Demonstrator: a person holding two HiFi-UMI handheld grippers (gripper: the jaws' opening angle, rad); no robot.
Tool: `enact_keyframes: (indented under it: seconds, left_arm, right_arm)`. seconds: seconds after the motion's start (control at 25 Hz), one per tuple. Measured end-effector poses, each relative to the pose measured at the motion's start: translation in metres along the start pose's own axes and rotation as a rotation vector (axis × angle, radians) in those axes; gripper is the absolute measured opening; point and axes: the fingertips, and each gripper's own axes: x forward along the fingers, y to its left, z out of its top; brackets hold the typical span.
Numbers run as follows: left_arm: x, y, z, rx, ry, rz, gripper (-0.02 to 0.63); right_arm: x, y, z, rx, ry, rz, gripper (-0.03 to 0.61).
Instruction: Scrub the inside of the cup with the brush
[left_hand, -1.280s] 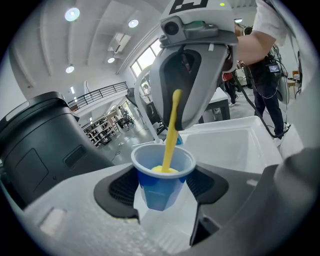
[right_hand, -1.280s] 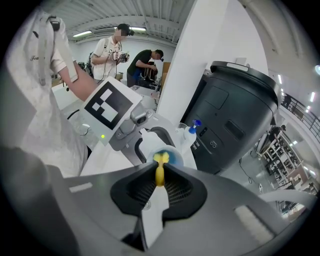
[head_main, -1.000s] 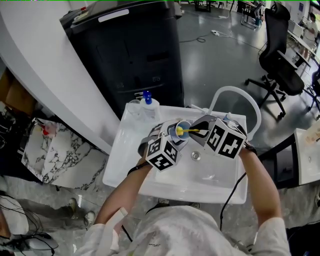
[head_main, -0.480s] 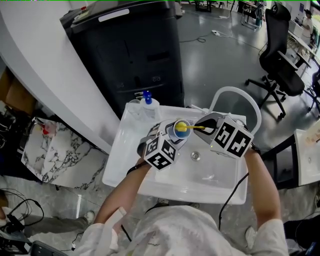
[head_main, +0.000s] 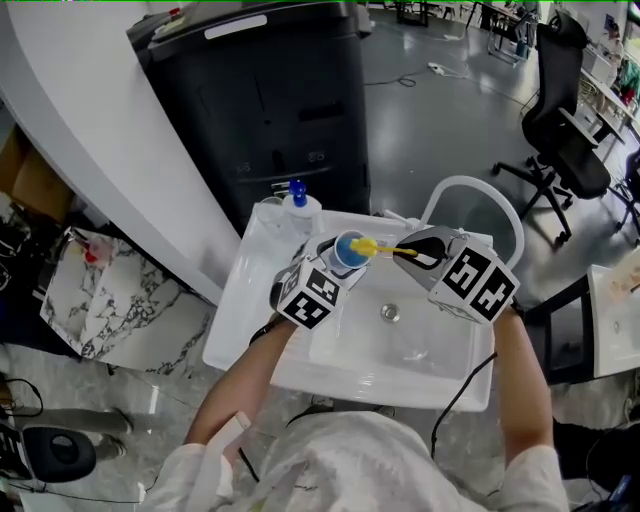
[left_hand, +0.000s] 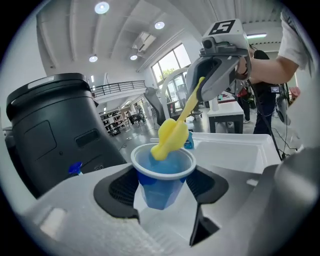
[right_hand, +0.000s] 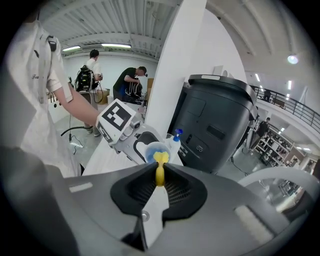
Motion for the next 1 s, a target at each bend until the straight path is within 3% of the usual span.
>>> enact_keyframes:
  seconds: [0.24,0.44,0.76,1.0]
  left_arm:
    - [-0.007,0.015,0.004,-0.127,-0.035,0.036,0.301]
    - [-0.013,0.025,0.011,-0.222,-0.077,0.055,0.301]
    - [-0.025,0.043,0.029,-0.279,-0.142,0.124,0.301]
    - [-0.033,0.052,0.031,-0.327,-0.158,0.177,0.301]
  right_arm:
    - [-0.013,-0.011,0.008,0.086,-0.109,-0.064,0.034]
    - [-0.023,-0.027,0.013,0.176,-0.212,-0.170,0.034]
    - [-0.032,-0.050,-0.003,0.336,-0.306,-0.348,0.034]
    - [-0.041,-0.059,-0.012,0.386,-0.359,-0.485,0.034]
